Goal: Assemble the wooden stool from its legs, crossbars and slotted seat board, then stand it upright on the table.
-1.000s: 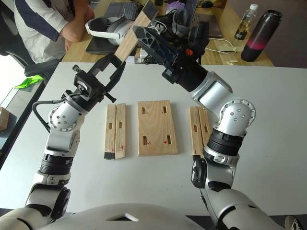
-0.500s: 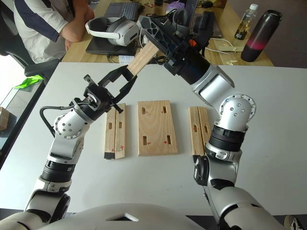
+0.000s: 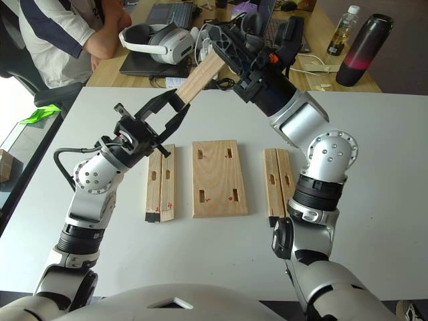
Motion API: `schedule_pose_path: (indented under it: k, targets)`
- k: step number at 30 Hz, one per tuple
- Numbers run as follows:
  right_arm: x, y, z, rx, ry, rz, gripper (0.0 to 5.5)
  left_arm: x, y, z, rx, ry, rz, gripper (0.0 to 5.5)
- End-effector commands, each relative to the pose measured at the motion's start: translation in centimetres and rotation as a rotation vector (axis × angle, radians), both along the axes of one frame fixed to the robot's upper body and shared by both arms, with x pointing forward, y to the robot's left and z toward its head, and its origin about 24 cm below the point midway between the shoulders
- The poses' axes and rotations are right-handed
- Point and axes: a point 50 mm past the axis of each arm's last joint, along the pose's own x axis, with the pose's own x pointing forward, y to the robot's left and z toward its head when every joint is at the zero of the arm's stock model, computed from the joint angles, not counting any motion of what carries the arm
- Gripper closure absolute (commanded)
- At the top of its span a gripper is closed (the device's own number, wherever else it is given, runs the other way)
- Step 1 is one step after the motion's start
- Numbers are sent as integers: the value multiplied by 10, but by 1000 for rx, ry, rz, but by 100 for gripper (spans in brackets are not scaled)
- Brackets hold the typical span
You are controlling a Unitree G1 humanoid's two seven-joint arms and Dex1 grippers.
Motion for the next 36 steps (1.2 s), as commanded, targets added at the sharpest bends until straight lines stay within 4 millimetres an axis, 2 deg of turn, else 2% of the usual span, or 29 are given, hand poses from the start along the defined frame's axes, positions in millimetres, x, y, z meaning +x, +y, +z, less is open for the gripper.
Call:
schedule_pose_path:
  k: [1, 3, 4, 7, 10, 12, 14, 15, 18, 21, 24, 28, 30, 36]
  targets:
    - [-3, 1, 5, 33, -18, 15, 510, 2, 1, 0, 18, 8, 3, 421]
    - [-2, 1, 6, 45, -17, -5, 510, 4, 1, 3, 18, -22, 31, 421]
    - [-1, 0, 7, 52, -19, -23, 510, 5, 1, 3, 32, -34, 40, 385]
    - [6, -7, 11, 70, -30, -133, 511, 14, 12, -6, 101, -32, 153, 342]
    - [12, -22, 25, 39, -95, -352, 511, 27, 44, -21, 190, 6, 328, 293]
    - [11, -25, 34, -110, -191, -517, 511, 34, 74, -29, 209, 46, 500, 267]
    - [0, -30, 25, -293, -259, -663, 511, 37, 102, -31, 72, 105, 662, 232]
    - [-7, -33, 15, -385, -286, -738, 511, 37, 107, -31, -8, 138, 693, 215]
    - [-27, -43, -21, -587, -278, -843, 511, 32, 95, -34, -203, 217, 671, 181]
    - [-37, -58, -40, -722, -302, -929, 511, 27, 79, -37, -406, 325, 635, 134]
    - [-50, -65, -59, -767, -242, -927, 511, 19, 63, -40, -641, 456, 622, 83]
    - [-68, -82, -99, -843, -141, -981, 511, 18, 52, -35, -691, 506, 600, 14]
    - [-76, -88, -116, -869, -97, -1019, 511, 21, 55, -33, -695, 525, 598, 10]
    - [-82, -88, -137, -938, -52, -1061, 511, 23, 59, -34, -706, 566, 587, 10]
